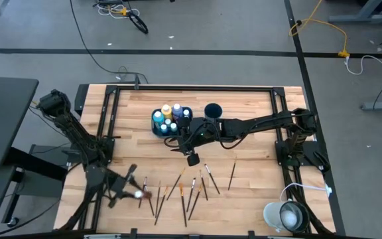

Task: Pick & Place Paint Supplies
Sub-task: Put the red paint bottle into the blue bin

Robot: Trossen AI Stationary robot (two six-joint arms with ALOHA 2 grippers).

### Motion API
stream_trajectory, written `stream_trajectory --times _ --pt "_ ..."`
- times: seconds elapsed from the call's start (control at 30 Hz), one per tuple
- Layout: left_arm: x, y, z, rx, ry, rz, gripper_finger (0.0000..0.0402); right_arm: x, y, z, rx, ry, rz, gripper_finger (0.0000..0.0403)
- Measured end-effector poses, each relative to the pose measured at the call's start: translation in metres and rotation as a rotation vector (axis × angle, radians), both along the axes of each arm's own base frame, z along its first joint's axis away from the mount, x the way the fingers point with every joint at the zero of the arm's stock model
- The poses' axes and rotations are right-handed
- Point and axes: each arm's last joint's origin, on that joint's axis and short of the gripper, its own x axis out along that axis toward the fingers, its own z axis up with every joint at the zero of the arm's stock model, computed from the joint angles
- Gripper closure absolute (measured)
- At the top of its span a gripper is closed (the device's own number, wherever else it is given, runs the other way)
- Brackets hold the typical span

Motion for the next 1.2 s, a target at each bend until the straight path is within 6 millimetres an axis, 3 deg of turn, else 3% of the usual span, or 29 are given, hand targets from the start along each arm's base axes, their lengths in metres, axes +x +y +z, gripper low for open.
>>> stream_trajectory --times 0.13,0.43,0.67,1.0,1.2 --pt "0.021 0.015 0.007 -0.026 -0.023 0.204 0.0276 0.000 -0.001 -0.001 -0.006 0.007 -0.041 0.0234" --pt "0.057 0.053 0.020 -0.055 -0.054 0.465 0.0270 -0.014 -0.008 -0.006 -0.062 0.162 -0.252 0.0235" --pt "0.070 0.083 0.017 -0.089 -0.030 0.637 0.0275 -0.034 -0.017 -0.030 0.000 0.286 -0.318 0.0259" --pt "0.081 0.123 0.018 -0.121 -0.034 0.758 0.0276 -0.055 -0.019 -0.073 0.012 0.229 -0.321 0.0271" --pt "0.083 0.138 0.017 -0.159 -0.015 0.783 0.0268 -0.055 -0.025 -0.075 0.014 0.221 -0.336 0.0271"
